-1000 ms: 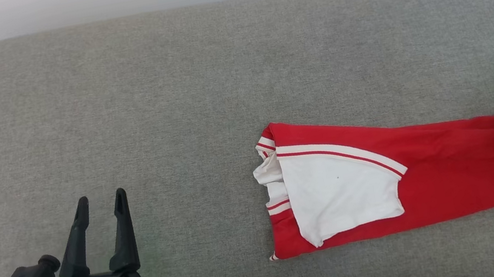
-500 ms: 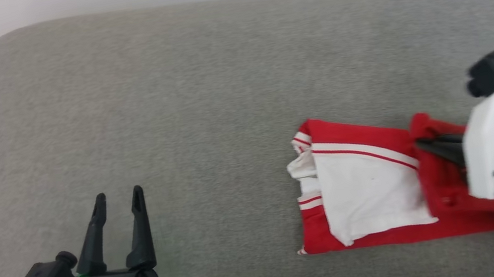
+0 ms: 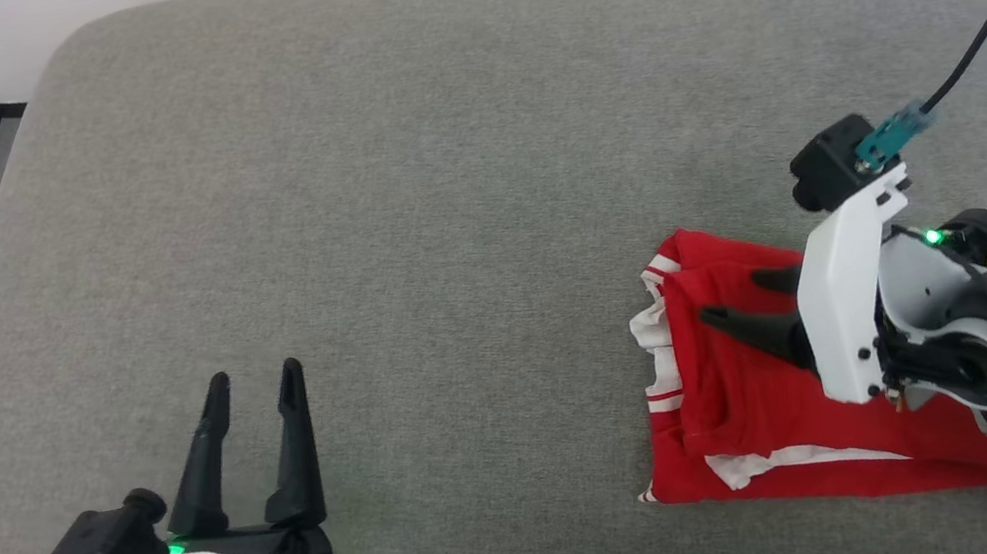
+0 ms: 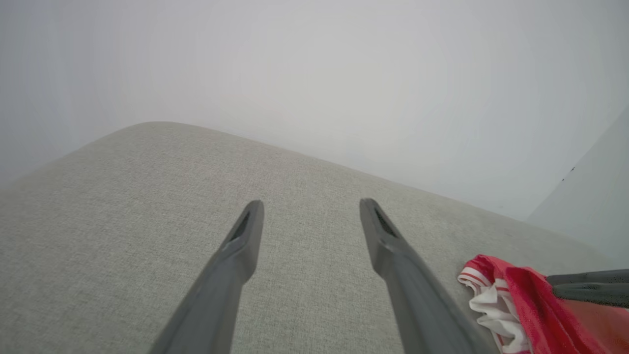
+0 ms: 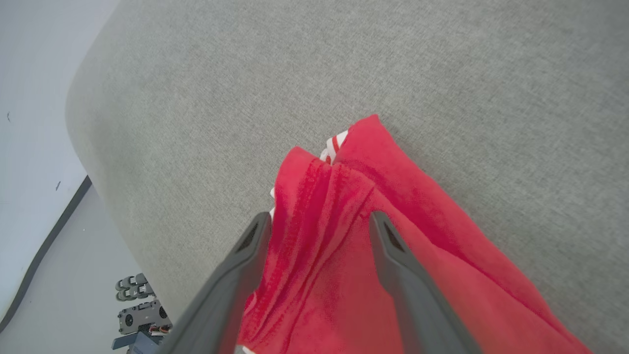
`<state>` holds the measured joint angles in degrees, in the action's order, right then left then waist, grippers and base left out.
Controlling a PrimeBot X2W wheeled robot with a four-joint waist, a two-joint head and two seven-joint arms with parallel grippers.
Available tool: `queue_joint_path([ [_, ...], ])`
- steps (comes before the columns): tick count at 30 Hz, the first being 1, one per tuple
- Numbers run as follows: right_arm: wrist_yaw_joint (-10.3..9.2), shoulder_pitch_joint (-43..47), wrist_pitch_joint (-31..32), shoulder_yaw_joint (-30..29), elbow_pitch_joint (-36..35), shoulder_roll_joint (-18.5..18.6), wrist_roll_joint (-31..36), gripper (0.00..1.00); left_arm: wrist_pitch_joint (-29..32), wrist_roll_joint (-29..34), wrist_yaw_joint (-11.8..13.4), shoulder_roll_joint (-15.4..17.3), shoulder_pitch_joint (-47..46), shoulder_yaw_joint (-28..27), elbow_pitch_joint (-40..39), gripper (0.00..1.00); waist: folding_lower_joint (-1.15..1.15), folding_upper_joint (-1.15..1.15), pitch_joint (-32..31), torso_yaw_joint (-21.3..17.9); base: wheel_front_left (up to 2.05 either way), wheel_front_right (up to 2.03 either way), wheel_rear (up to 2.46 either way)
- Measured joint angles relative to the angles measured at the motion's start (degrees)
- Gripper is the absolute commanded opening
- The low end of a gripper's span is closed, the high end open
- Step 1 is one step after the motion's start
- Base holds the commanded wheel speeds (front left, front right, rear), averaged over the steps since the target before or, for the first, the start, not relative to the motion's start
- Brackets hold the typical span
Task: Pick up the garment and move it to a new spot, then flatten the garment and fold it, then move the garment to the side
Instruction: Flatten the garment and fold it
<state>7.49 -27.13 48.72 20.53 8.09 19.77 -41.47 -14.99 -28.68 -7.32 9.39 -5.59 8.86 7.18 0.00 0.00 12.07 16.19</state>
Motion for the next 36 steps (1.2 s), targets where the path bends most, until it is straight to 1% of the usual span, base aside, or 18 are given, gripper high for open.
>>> queue_joint_path([
  [5, 0.00, -0.6, -1.7, -1.0, -1.0, 0.4, -2.9, 1.00, 0.0, 0.0, 0.0, 0.5, 0.2, -1.3, -0.1, 1.00, 0.00, 0.00, -0.6, -1.5, 0.00, 0.00, 0.00],
  [11, 0.00, 1.7, -6.4, -6.2, -5.0, 3.1, -3.6, 1.00, 0.0, 0.0, 0.0, 1.3, 1.3, -3.2, -0.7, 1.00, 0.00, 0.00, -1.6, -4.4, 0.00, 0.00, 0.00],
  [12, 0.00, 1.7, -6.4, -6.2, -5.0, 3.1, -3.6, 1.00, 0.0, 0.0, 0.0, 1.3, 1.3, -3.2, -0.7, 1.00, 0.00, 0.00, -1.6, -4.4, 0.00, 0.00, 0.00],
  [16, 0.00, 5.0, -12.8, -10.1, -7.9, 4.8, -1.9, 1.00, 0.0, 0.3, 0.0, 1.9, 2.2, -4.6, -1.4, 1.00, 0.00, 0.00, -2.5, -6.8, 0.00, 0.00, 0.00],
  [20, -0.01, 9.0, -19.0, -13.8, -9.0, 4.6, -1.1, 1.00, 0.0, 0.6, 0.0, 2.5, 3.5, -5.7, -1.8, 1.00, 0.00, 0.00, -3.7, -9.1, 0.00, 0.00, 0.00],
  [23, 0.00, 11.3, -24.3, -15.0, -9.9, 4.7, -0.1, 1.00, 0.0, 1.0, 0.0, 2.9, 4.4, -6.1, -1.9, 1.00, 0.00, 0.00, -4.9, -10.7, 0.00, 0.00, 0.00],
  [28, 0.00, 15.7, -34.2, -16.4, -9.8, 4.4, 2.8, 1.00, 0.0, 1.6, 0.0, 3.4, 6.5, -7.2, -2.2, 1.00, 0.00, 0.00, -7.4, -12.8, 0.00, 0.00, 0.00],
  [34, 0.00, 21.3, -44.5, -18.5, -7.1, 2.4, 5.8, 1.00, 0.0, 2.2, 0.0, 3.6, 9.9, -8.1, -2.4, 1.00, 0.00, 0.00, -10.6, -15.0, 0.00, 0.00, 0.00],
  [36, 0.00, 22.9, -47.6, -18.6, -6.1, 2.4, 6.3, 1.00, 0.0, 2.4, 0.0, 3.6, 10.9, -8.7, -2.5, 1.00, 0.00, 0.00, -11.5, -15.8, 0.00, 0.00, 0.00],
])
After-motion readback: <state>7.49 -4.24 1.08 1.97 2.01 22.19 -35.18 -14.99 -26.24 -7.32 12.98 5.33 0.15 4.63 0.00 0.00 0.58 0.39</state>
